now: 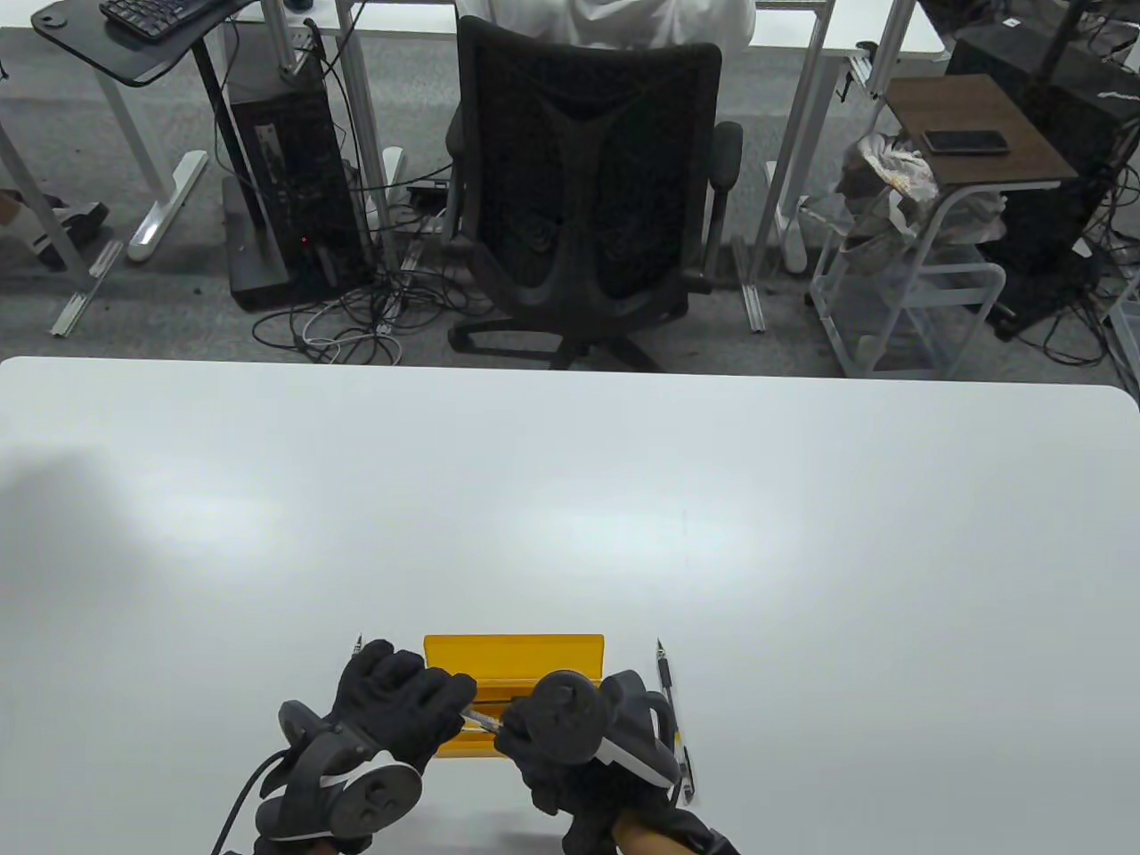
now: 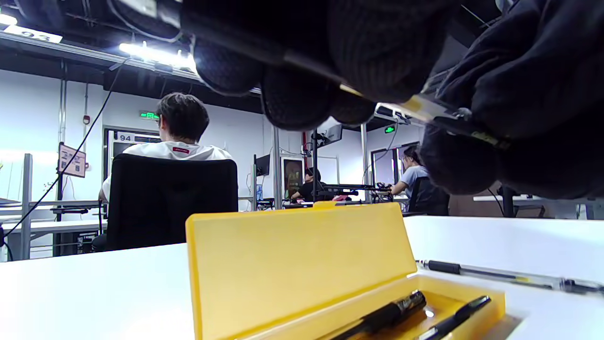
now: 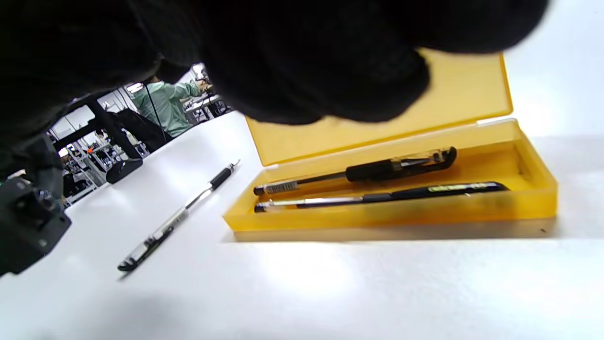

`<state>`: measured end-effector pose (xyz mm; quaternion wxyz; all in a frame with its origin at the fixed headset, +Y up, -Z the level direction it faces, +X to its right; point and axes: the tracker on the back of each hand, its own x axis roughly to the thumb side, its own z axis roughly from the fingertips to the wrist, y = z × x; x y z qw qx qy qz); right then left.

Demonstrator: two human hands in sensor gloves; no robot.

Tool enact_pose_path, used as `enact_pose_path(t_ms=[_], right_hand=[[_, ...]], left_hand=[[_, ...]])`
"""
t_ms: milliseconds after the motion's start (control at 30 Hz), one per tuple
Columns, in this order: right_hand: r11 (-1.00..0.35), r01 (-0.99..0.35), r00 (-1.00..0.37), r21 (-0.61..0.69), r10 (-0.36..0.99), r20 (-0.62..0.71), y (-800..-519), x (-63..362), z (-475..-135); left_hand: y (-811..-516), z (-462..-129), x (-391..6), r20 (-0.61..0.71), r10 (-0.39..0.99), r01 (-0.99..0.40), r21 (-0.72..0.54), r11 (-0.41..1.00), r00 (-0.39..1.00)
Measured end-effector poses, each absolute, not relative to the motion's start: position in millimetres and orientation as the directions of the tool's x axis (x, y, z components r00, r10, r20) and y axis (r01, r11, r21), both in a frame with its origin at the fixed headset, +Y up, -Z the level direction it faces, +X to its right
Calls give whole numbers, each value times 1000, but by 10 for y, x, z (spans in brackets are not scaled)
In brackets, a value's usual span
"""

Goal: Cap pen on the opposite end

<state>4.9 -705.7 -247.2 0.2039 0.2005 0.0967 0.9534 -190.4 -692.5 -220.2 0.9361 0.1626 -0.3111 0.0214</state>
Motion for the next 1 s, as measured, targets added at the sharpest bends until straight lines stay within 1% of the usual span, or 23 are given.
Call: enact_pose_path(t_ms=[67, 100, 167, 200, 233, 267, 300, 333, 367, 400, 433, 467, 500, 600, 667, 767, 867, 900, 967, 1000], right_hand=[[-888, -360, -847, 287, 440, 298, -7081, 89, -2498], [-875, -393, -855, 281, 461, 239, -7115, 129, -2530], [-855, -445, -851, 266, 496, 173, -7145, 202, -2575], [-842, -477, -837, 252, 523, 160, -7128, 252, -2587], [-825, -513, -815, 236, 554, 167, -7110, 282, -2586], [-793, -565, -774, 227, 605, 185, -7090, 304, -2585], [-760, -610, -735, 226, 649, 197, -7072, 309, -2576], [-740, -633, -710, 226, 672, 211, -7065, 303, -2574], [-712, -658, -673, 244, 702, 232, -7062, 278, -2569], [-696, -666, -648, 269, 718, 253, -7066, 243, -2559], [-698, -662, -650, 274, 716, 254, -7068, 222, -2549], [-706, -648, -648, 286, 709, 279, -7071, 182, -2529], [-711, -639, -648, 292, 703, 294, -7072, 162, -2524], [-723, -612, -659, 321, 690, 299, -7079, 106, -2509], [-701, -624, -641, 345, 712, 288, -7098, 102, -2507], [-673, -643, -620, 365, 737, 268, -7125, 113, -2511], [-653, -656, -602, 377, 755, 259, -7150, 109, -2510], [-644, -662, -597, 382, 762, 250, -7147, 103, -2507], [-654, -663, -615, 363, 753, 233, -7147, 99, -2498], [-677, -643, -647, 359, 731, 219, -7156, 98, -2499]], left_hand=[[-6930, -2214, -1904, 579, -38, -160, 287, 945, 815], [-6908, -2230, -1934, 554, 12, -208, 292, 933, 833], [-6861, -2263, -2035, 494, 178, -352, 286, 891, 851], [-6854, -2299, -2121, 439, 348, -487, 255, 835, 828], [-6864, -2323, -2181, 393, 464, -572, 224, 789, 794], [-6912, -2352, -2265, 324, 623, -691, 168, 703, 712], [-6996, -2375, -2329, 269, 768, -811, 108, 575, 581], [-7051, -2391, -2356, 229, 838, -867, 75, 492, 495], [-7132, -2405, -2376, 179, 916, -932, 18, 362, 359], [-7189, -2414, -2374, 140, 959, -968, -19, 250, 245], [-7210, -2421, -2372, 123, 972, -977, -37, 208, 202], [-7222, -2438, -2352, 125, 981, -983, -88, 161, 149], [-7220, -2442, -2339, 129, 981, -981, -112, 159, 144], [-7179, -2426, -2269, 201, 962, -961, -168, 218, 183], [-7159, -2416, -2227, 206, 958, -957, -172, 235, 198], [-7169, -2398, -2143, 216, 952, -941, -212, 263, 218], [-7144, -2389, -2133, 241, 940, -939, -182, 290, 244], [-7134, -2387, -2148, 257, 928, -932, -169, 320, 272], [-7104, -2374, -2167, 289, 909, -922, -157, 354, 300], [-7077, -2364, -2192, 303, 894, -914, -135, 382, 329]])
